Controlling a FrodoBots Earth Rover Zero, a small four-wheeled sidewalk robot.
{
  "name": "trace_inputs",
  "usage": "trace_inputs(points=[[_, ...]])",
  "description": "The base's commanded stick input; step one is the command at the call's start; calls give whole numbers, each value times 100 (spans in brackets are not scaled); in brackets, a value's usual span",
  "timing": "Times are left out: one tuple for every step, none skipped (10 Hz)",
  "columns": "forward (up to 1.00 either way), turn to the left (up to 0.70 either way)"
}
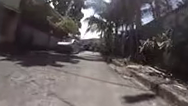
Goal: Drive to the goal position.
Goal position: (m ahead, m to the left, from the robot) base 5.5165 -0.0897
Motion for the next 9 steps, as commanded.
trace_inputs(points=[[100,16],[100,14],[100,5],[100,12],[100,14],[100,7],[100,6],[100,6],[100,4]])
